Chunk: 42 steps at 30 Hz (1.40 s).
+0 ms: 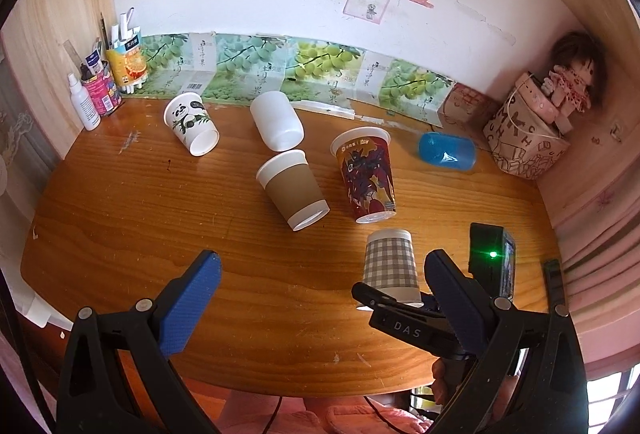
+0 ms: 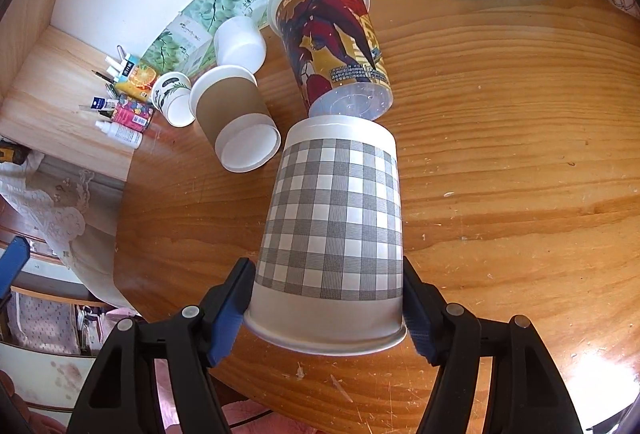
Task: Flip cup upright
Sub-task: 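Lift the plaid cup with the right gripper and set it rim-down on the desk, then open the right gripper and pull it back from the cup, then bring the left gripper to the plaid cup and grasp its body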
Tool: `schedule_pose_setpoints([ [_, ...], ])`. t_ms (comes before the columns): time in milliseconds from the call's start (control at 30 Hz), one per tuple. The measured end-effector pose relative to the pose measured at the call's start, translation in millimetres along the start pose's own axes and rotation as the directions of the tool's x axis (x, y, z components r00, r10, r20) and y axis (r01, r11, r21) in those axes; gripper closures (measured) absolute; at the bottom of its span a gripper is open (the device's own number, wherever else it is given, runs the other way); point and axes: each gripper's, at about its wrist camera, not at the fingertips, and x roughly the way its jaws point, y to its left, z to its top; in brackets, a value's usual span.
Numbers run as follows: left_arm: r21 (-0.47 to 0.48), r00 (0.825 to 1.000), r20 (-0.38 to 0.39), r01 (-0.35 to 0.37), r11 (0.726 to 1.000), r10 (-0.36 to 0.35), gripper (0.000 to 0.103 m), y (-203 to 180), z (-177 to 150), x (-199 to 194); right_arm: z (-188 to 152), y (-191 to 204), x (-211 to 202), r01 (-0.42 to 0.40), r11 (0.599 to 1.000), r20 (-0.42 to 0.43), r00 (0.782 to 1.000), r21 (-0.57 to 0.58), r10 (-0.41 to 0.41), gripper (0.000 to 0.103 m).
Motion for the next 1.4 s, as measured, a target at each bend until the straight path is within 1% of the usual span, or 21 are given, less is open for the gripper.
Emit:
schedule_pose_setpoints([
  [167, 0.003, 1.000, -0.017, 0.008, 1.000, -0.008, 0.001, 0.0, 5.0, 5.7, 4.0, 1.0, 5.0, 0.008, 1.000, -0.011, 1.000, -0.005, -0.008, 0.031],
  [367, 0.000, 0.998, -0.060, 0.031, 1.000, -0.031, 0.002, 0.1, 6.0, 12.0, 7.8, 2.5, 6.0, 0.016, 1.000, -0.021, 1.000, -0.009, -0.016, 0.031],
  [467, 0.011, 0.998, -0.059, 0.039, 0.999, -0.038, 0.001, -2.7, 6.3, 11.5, 6.8, 3.9, 4.4, 0.018, 1.000, -0.016, 1.000, -0.016, -0.019, 0.030],
  [500, 0.015, 0.997, -0.060, 0.043, 0.999, -0.042, 0.001, -3.2, 5.9, 11.2, 6.3, 4.2, 3.7, 0.021, 1.000, -0.014, 1.000, -0.017, -0.021, 0.028],
  [600, 0.020, 0.997, -0.065, 0.050, 0.999, -0.048, 0.001, -2.5, 3.8, 10.2, 4.1, 4.7, 0.4, 0.020, 1.000, -0.005, 1.000, -0.008, -0.020, 0.023],
  [700, 0.013, 0.995, -0.078, 0.055, 0.998, -0.054, 0.002, -0.6, 2.7, 10.7, 1.7, 6.3, -4.7, 0.015, 1.000, 0.004, 1.000, -0.005, -0.015, 0.022],
  [767, 0.006, 0.994, -0.099, 0.056, 0.998, -0.056, 0.002, 0.0, 2.1, 13.2, 0.1, 8.4, -10.3, 0.023, 1.000, 0.004, 1.000, -0.009, -0.023, 0.022],
  [867, -0.001, 0.990, -0.125, 0.065, 0.998, -0.065, 0.001, -0.2, -0.5, 16.6, -3.4, 11.8, -23.0, 0.023, 1.000, 0.025, 0.999, -0.020, -0.023, 0.022],
  [1000, -0.008, 0.985, -0.157, 0.070, 0.997, -0.071, 0.001, -2.1, -3.0, 23.5, -9.3, 13.6, -38.5, 0.073, 0.996, 0.055, 0.996, -0.044, -0.070, 0.022],
  [1167, -0.006, 0.974, -0.212, 0.075, 0.997, -0.075, 0.001, -3.6, -7.3, 36.6, -19.7, 6.4, -55.1, 0.142, 0.988, 0.083, 0.987, -0.068, -0.136, 0.022],
  [1267, -0.015, 0.964, -0.254, 0.071, 0.997, -0.072, 0.002, -5.4, -11.6, 48.7, -27.6, -2.6, -63.7, 0.183, 0.980, 0.094, 0.980, -0.073, -0.176, 0.022],
  [1400, -0.046, 0.950, -0.303, 0.070, 0.996, -0.081, 0.002, -8.9, -21.1, 65.1, -38.3, -18.1, -72.8, 0.205, 0.977, 0.088, 0.976, -0.054, -0.200, 0.022],
])
